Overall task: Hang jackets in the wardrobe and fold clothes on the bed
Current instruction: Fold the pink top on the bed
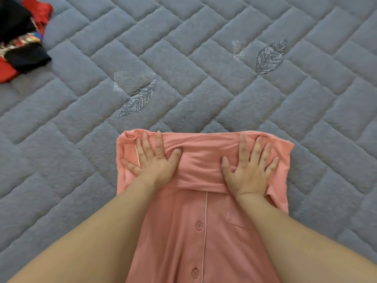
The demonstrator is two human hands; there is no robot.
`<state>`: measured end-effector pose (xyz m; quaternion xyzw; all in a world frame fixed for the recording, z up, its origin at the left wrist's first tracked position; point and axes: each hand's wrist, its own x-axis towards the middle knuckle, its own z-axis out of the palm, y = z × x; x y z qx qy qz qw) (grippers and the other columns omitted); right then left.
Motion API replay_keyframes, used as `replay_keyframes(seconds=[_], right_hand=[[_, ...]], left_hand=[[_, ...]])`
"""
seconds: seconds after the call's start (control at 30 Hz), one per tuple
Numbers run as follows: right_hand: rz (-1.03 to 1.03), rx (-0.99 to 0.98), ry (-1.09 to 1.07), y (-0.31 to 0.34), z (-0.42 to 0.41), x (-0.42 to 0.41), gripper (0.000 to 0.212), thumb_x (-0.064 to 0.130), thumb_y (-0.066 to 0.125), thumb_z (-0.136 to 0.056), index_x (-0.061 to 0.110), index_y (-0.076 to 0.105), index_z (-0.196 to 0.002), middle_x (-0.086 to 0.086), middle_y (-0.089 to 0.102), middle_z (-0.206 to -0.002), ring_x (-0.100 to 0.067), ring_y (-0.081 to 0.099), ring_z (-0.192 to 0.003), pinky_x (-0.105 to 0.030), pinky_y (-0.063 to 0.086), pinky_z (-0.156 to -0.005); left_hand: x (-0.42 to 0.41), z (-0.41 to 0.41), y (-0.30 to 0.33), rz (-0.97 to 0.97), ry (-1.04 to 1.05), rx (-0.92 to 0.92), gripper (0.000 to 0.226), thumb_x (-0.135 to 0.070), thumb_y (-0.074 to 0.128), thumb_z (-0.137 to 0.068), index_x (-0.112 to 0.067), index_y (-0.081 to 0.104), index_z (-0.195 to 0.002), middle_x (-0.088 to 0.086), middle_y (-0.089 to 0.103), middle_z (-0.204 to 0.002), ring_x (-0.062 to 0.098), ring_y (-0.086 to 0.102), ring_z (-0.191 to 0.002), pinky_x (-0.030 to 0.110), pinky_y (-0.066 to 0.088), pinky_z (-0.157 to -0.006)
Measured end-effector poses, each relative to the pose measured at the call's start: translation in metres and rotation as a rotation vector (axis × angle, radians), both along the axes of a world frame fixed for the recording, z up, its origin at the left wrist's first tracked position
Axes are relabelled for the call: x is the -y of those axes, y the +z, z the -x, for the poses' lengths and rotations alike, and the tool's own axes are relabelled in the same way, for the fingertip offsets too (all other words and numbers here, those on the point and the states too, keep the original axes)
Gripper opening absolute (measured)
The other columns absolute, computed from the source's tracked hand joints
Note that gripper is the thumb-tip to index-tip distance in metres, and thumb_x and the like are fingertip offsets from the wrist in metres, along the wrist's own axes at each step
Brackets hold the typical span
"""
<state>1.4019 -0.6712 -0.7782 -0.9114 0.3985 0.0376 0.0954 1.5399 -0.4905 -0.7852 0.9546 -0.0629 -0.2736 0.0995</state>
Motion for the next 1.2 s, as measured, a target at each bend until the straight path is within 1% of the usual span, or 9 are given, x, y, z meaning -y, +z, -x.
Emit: replay_keyframes(seconds=[0.1, 0.37, 0.53, 0.7, 0.8, 0.9, 1.03, 1.1, 1.2], right_hand=[[0.033, -0.006, 0.011, -0.005, -0.004, 0.0, 0.079, 0.062, 0.029, -0.083, 0.026, 0.027, -0.153, -0.02, 0.024, -0.158, -0.045, 0.019, -0.145, -0.069, 0.011, -0.111], [0.1, 0.022, 0.033, -0.02, -0.002, 0.002, 0.077, 0.057, 0.031, -0.084, 0.025, 0.025, -0.154, -0.019, 0.022, -0.159, -0.044, 0.018, -0.146, -0.071, 0.011, -0.11], [0.127, 0.07, 0.045, -0.025, -0.001, 0.002, 0.076, 0.056, 0.03, -0.085, 0.025, 0.024, -0.154, -0.019, 0.022, -0.159, -0.043, 0.017, -0.146, -0.071, 0.01, -0.11], [0.092, 0.117, 0.04, -0.018, 0.003, 0.0, 0.073, 0.053, 0.025, -0.086, 0.027, 0.021, -0.155, -0.017, 0.019, -0.161, -0.04, 0.012, -0.148, -0.069, 0.004, -0.112], [0.072, 0.122, 0.021, -0.01, 0.011, -0.003, 0.073, 0.054, 0.017, -0.087, 0.029, 0.015, -0.156, -0.015, 0.017, -0.161, -0.037, 0.012, -0.148, -0.066, 0.001, -0.114], [0.076, 0.072, 0.021, -0.009, 0.041, -0.017, 0.073, 0.057, 0.011, -0.089, 0.03, 0.008, -0.156, -0.017, 0.014, -0.161, -0.039, 0.01, -0.148, -0.063, 0.0, -0.116], [0.073, -0.014, 0.035, -0.008, 0.132, -0.056, 0.073, 0.058, 0.017, -0.092, 0.026, 0.009, -0.157, -0.014, 0.008, -0.163, -0.034, 0.005, -0.149, -0.064, 0.0, -0.114], [0.054, -0.064, -0.032, -0.007, 0.179, -0.076, 0.072, 0.062, 0.02, -0.094, 0.026, 0.017, -0.155, -0.011, 0.009, -0.163, -0.032, 0.005, -0.149, -0.07, 0.003, -0.11], [-0.026, -0.159, -0.217, -0.005, 0.231, -0.102, 0.084, 0.075, 0.022, -0.088, 0.027, 0.012, -0.155, -0.009, 0.004, -0.163, -0.031, 0.004, -0.148, -0.072, 0.012, -0.107]], left_hand=[[0.001, -0.002, -0.001, -0.024, -0.01, 0.003, 0.085, -0.089, 0.003, -0.067, -0.055, -0.027, -0.139, -0.012, -0.037, -0.153, 0.009, -0.039, -0.137, 0.055, -0.042, -0.08], [0.0, 0.001, -0.009, -0.041, -0.01, 0.061, 0.079, -0.087, 0.006, -0.071, -0.057, -0.032, -0.134, -0.016, -0.045, -0.143, 0.007, -0.043, -0.132, 0.058, -0.04, -0.085], [0.0, 0.004, -0.016, -0.04, -0.015, 0.115, 0.079, -0.086, 0.005, -0.073, -0.055, -0.032, -0.135, -0.012, -0.036, -0.152, 0.01, -0.038, -0.137, 0.061, -0.038, -0.088], [-0.002, 0.003, -0.007, 0.037, -0.036, 0.109, 0.084, -0.085, 0.006, -0.074, -0.049, -0.014, -0.147, -0.005, -0.026, -0.159, 0.013, -0.031, -0.143, 0.061, -0.035, -0.092], [-0.025, 0.028, 0.007, 0.087, -0.145, 0.218, 0.078, -0.078, 0.01, -0.085, -0.043, -0.011, -0.151, -0.005, -0.025, -0.16, 0.015, -0.029, -0.144, 0.058, -0.03, -0.101], [-0.078, 0.088, 0.006, -0.005, -0.108, 0.304, 0.074, -0.074, 0.01, -0.089, -0.042, -0.015, -0.15, -0.007, -0.023, -0.16, 0.019, -0.024, -0.146, 0.062, -0.023, -0.106], [-0.152, 0.172, 0.004, -0.08, 0.015, 0.238, 0.076, -0.078, 0.011, -0.085, -0.045, -0.013, -0.149, -0.004, -0.018, -0.161, 0.024, -0.017, -0.148, 0.064, -0.009, -0.112], [-0.174, 0.198, 0.006, -0.101, 0.084, 0.189, 0.082, -0.082, 0.01, -0.081, -0.043, -0.011, -0.15, -0.002, -0.012, -0.162, 0.024, -0.009, -0.148, 0.061, -0.001, -0.114], [-0.194, 0.225, 0.015, -0.13, 0.233, 0.154, 0.093, -0.087, 0.025, -0.077, -0.039, -0.002, -0.151, 0.004, 0.005, -0.159, 0.03, 0.009, -0.143, 0.057, 0.012, -0.112]])
